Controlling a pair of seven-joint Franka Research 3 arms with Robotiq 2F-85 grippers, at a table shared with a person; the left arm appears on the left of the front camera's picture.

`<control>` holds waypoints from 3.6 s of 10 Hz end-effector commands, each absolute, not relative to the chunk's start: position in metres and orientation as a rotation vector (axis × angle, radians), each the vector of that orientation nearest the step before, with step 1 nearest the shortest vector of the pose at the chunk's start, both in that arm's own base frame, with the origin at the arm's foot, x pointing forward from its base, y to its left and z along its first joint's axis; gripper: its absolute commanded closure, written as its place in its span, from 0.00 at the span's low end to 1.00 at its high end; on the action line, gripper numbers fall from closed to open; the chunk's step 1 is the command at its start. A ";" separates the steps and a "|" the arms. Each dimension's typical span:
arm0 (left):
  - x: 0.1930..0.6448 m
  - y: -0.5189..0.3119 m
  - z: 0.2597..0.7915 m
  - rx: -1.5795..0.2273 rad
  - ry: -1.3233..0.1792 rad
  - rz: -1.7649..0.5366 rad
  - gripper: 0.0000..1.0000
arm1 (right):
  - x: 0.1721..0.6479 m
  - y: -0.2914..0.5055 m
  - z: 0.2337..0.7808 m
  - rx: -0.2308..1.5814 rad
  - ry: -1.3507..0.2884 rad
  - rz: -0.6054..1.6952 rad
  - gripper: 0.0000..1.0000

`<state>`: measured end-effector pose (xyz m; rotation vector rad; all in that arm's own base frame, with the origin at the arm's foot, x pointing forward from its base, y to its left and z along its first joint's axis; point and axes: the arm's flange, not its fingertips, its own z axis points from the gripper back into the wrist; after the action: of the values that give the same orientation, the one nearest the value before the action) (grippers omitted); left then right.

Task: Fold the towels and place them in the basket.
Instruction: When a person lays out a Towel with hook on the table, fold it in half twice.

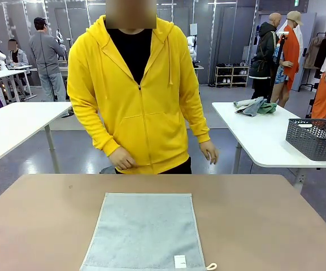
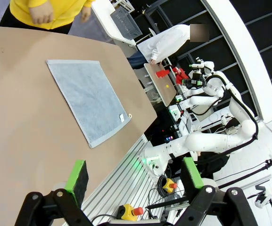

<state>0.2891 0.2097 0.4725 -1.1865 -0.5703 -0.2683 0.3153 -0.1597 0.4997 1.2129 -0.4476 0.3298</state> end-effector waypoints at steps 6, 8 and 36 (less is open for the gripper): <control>0.284 0.132 0.583 -0.572 -0.474 -0.777 0.00 | 0.336 -0.080 0.596 0.676 -0.292 0.824 0.00; 0.276 0.067 0.606 -0.291 -0.440 -1.003 0.00 | 0.338 -0.027 0.616 0.496 -0.256 0.991 0.00; 0.276 -0.211 0.451 -0.002 -0.288 -1.542 0.00 | 0.281 0.239 0.425 -0.018 -0.091 1.511 0.00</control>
<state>0.2807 -0.2125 0.4814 -0.0494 -0.2906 -1.5659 0.2783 0.2294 0.4416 0.0329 -0.1138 1.5328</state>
